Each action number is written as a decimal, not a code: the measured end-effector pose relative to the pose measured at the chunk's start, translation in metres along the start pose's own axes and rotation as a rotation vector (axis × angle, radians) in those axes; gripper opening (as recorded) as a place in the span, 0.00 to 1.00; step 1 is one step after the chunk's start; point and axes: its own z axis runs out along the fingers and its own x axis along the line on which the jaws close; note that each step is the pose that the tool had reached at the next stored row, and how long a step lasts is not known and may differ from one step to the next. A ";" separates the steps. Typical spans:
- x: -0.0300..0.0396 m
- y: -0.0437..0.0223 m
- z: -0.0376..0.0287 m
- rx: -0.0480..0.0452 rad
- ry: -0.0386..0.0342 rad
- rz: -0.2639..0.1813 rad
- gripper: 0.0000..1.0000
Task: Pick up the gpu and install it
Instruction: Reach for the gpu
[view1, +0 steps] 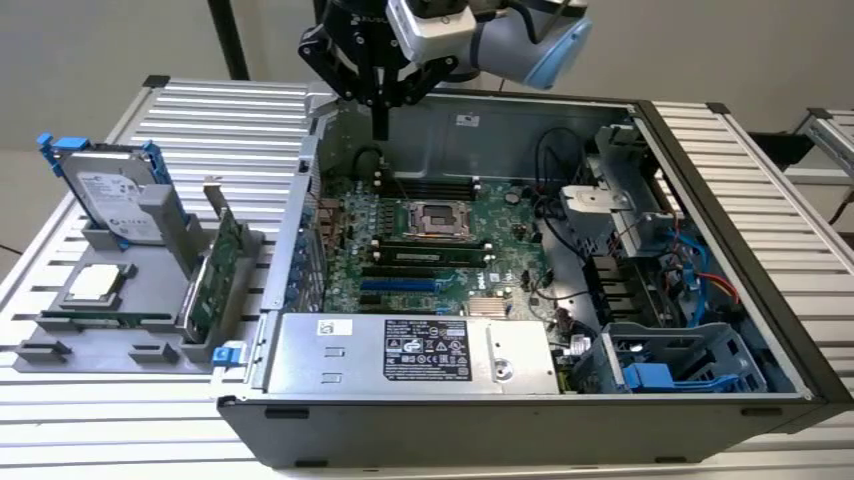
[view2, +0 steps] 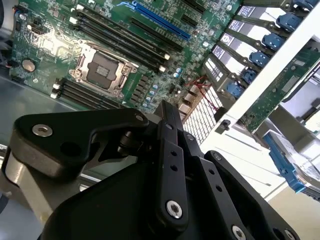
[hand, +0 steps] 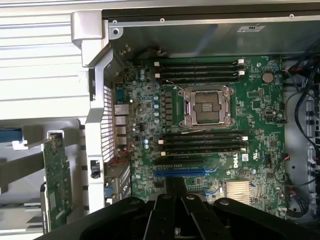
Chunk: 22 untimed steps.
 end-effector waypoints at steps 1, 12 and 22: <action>0.0008 -0.0001 0.0000 0.0000 0.0001 0.000 0.00; 0.0073 -0.0005 -0.0001 0.0000 0.0000 0.000 0.00; 0.0140 -0.0010 -0.0003 0.0000 0.0001 0.000 0.00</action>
